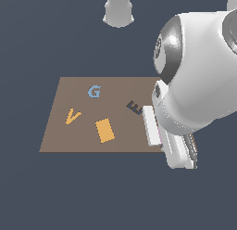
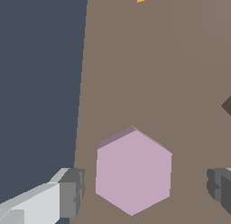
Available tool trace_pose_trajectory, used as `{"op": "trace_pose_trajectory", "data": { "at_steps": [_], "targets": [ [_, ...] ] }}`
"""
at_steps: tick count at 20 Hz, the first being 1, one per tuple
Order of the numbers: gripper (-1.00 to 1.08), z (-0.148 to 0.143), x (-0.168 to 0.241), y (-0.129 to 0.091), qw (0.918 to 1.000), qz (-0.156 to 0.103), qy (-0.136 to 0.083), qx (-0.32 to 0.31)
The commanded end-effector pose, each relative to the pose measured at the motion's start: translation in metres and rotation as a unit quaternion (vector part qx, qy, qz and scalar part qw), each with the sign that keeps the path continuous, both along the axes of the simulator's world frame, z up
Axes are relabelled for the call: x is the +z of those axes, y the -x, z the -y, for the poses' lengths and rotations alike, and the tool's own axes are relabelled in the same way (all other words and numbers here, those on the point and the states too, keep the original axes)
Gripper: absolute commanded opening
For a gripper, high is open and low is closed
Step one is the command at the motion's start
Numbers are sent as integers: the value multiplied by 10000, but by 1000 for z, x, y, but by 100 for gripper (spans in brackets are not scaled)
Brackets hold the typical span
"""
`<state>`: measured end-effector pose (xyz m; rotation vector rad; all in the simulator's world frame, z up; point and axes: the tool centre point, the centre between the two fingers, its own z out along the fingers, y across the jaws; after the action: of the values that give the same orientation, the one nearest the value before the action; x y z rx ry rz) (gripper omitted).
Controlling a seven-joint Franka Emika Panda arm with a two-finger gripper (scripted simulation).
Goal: Insert a designated object into the corresponding slot on a board.
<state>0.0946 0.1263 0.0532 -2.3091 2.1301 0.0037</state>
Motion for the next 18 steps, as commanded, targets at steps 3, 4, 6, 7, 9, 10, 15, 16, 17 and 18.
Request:
{"op": "trace_pose_trajectory", "data": {
  "at_steps": [3,4,6,7,9,10,15,16,17,18],
  "targets": [
    [100,0,-3,-6,9998,7,7,-213],
    [100,0,-3,-6,9997,8,7,-238],
    [100,0,-3,-7,9996,9,8,-267],
    [100,1,-3,-7,9996,9,9,-271],
    [100,1,-3,-7,9996,8,9,-266],
    [100,1,-3,-7,9997,7,9,-260],
    [100,1,-13,-7,9997,7,9,-263],
    [100,1,-17,-7,9996,8,8,-265],
    [100,1,-20,-7,9996,8,8,-265],
    [100,1,-22,-7,9996,8,8,-268]
  ]
}}
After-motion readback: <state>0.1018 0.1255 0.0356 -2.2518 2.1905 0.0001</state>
